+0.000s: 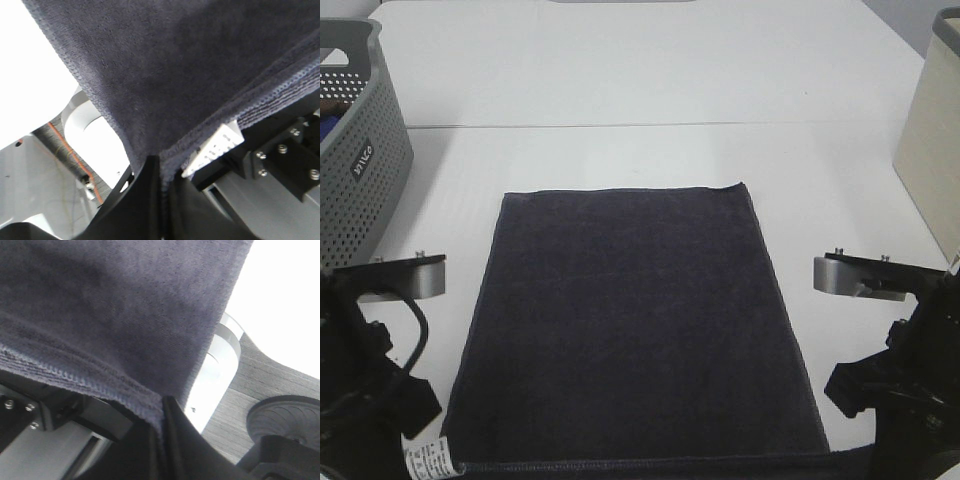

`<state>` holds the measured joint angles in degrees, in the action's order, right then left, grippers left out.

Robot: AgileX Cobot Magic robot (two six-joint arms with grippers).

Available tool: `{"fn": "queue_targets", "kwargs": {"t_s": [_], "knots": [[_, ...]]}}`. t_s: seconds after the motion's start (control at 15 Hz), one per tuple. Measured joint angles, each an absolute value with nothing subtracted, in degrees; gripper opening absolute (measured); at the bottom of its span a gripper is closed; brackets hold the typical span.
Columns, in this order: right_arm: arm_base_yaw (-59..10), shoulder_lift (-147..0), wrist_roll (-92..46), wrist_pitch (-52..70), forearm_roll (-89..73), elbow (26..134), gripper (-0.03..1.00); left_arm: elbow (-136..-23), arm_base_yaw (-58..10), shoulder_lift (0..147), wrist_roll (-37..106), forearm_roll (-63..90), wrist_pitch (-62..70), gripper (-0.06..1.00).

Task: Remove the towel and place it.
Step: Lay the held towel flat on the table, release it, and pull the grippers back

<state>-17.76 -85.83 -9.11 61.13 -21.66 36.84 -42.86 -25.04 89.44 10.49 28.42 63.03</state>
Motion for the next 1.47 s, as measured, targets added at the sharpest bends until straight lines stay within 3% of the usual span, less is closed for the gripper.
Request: {"fn": "queue_targets", "kwargs": {"t_s": [0.67,0.87,1.0,1.07,1.2,1.33,1.47], "knots": [[-17.2,-94.5,-13.8,58.2,-19.3,36.7,0.03,-46.0,-35.6,102.7,10.1,27.5,56.4,0.00],[-17.2,-94.5,-13.8,59.1,-19.1,36.7,0.10,-48.1,-37.7,103.6,10.1,27.9,56.6,0.00],[-17.2,-94.5,-13.8,59.2,-19.5,36.7,0.21,-48.2,-37.9,103.6,10.1,29.6,56.7,0.03],[-17.2,-94.5,-13.8,59.2,-19.7,36.7,0.28,-48.2,-37.9,103.6,10.1,30.3,56.7,0.12],[-17.2,-94.5,-13.9,59.2,-20.7,36.7,0.44,-48.2,-38.0,103.6,10.1,33.0,57.5,0.45],[-17.2,-94.5,-13.9,59.1,-21.0,36.7,0.53,-48.2,-38.0,103.6,10.5,34.5,60.7,0.77],[-17.2,-94.5,-13.9,58.6,-21.0,36.9,0.55,-48.5,-38.0,103.6,11.6,34.7,62.7,0.87]]}}
